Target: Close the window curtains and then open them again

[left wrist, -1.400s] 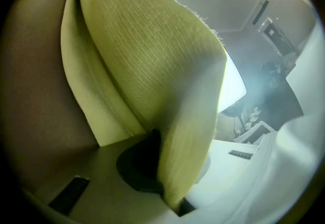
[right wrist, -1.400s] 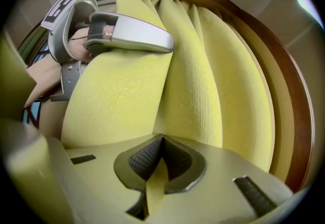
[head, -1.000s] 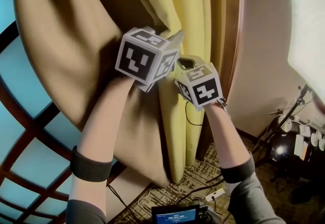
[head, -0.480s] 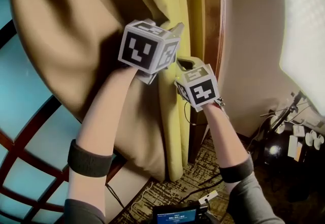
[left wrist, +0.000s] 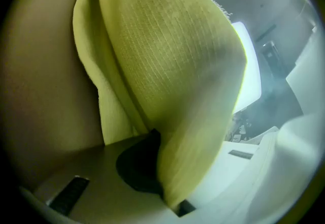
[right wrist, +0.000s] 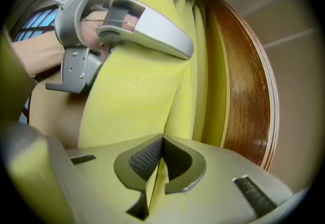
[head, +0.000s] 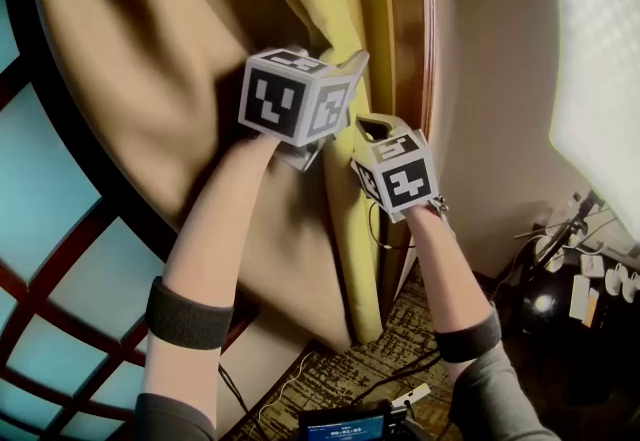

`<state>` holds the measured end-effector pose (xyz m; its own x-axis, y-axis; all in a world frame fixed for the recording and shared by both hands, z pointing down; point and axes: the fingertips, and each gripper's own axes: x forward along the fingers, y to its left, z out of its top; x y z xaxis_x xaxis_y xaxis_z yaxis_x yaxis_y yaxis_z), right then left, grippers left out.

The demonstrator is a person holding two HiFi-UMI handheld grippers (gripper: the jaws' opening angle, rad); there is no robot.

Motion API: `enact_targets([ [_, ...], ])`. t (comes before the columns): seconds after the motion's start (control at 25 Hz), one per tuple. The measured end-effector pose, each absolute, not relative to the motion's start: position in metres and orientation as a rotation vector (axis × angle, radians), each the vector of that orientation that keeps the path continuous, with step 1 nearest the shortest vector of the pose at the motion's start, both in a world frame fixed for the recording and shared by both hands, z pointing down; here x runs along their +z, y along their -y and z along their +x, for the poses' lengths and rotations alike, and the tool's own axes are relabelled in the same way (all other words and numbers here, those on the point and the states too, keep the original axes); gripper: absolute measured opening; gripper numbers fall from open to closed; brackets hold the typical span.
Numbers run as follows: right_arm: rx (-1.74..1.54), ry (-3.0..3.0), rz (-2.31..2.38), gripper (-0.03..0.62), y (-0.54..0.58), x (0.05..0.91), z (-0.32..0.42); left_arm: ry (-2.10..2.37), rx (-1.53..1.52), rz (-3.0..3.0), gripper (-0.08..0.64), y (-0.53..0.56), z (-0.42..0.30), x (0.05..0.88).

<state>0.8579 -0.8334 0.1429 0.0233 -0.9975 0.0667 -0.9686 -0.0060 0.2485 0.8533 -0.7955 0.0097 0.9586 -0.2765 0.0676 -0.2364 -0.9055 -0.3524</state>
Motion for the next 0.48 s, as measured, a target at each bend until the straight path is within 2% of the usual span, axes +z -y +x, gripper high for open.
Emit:
enact_targets([
  [0.48, -0.259, 2.184, 2.009, 0.011, 0.825, 0.126, 0.809, -0.501, -0.257, -2.543, 0.009, 0.78, 0.813, 0.036],
])
